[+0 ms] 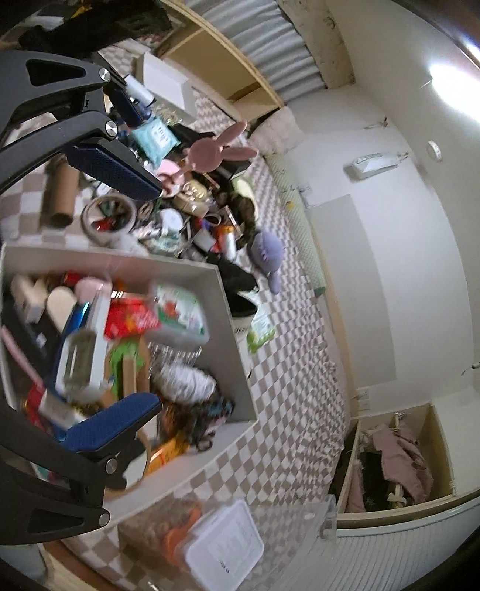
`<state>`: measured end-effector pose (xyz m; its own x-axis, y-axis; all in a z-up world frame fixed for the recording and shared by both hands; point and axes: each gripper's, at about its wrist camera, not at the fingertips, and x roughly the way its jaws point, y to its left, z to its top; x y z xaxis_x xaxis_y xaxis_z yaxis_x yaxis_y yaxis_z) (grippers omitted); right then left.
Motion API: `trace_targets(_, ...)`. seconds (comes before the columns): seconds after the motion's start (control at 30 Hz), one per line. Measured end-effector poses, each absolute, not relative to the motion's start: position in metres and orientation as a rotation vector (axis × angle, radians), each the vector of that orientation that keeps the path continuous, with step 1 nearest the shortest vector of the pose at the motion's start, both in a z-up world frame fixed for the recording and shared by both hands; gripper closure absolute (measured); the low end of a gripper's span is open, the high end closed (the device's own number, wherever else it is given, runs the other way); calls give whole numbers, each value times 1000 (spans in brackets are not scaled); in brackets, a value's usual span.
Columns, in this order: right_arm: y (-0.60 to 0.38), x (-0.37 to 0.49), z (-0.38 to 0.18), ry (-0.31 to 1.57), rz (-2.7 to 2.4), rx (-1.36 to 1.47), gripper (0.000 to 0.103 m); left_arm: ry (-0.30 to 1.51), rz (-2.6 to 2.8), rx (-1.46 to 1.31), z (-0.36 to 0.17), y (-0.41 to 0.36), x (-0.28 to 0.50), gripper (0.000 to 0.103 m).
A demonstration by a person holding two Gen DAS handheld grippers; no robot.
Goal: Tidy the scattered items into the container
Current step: 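Move the right gripper back over the heap toward the white triangular stand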
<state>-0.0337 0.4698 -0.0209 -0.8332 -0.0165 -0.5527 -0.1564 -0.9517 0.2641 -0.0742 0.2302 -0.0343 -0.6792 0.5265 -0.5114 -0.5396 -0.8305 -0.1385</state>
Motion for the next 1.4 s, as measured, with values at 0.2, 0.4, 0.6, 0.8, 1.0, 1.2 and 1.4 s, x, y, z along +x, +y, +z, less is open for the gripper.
trace_targets(0.2, 422, -54, -28, 409, 2984, -902, 0, 48, 2507, -756, -43, 173, -86, 0)
trace_targets(0.4, 374, -74, -46, 440, 3056, -935, 0, 59, 2608, -822, -58, 107, -94, 0)
trace_targets(0.6, 322, -93, -70, 378, 3097, -998, 0, 67, 2715, -880, -72, 53, -104, 0)
trace_targets(0.8, 297, -105, -90, 415, 3110, -1034, 0, 40, 2814, -953, -96, 6, -121, 0)
trace_targets(1.0, 290, -109, -109, 457, 3085, -1032, 0, -44, 2817, -1047, -123, -13, -129, 0)
trace_targets(1.2, 292, -116, -133, 568, 3049, -1117, 0, -109, 2764, -1103, -141, -11, -131, 0)
trace_targets(1.4, 286, -122, -150, 618, 3017, -1276, 0, -128, 2698, -1158, -153, -1, -128, 0)
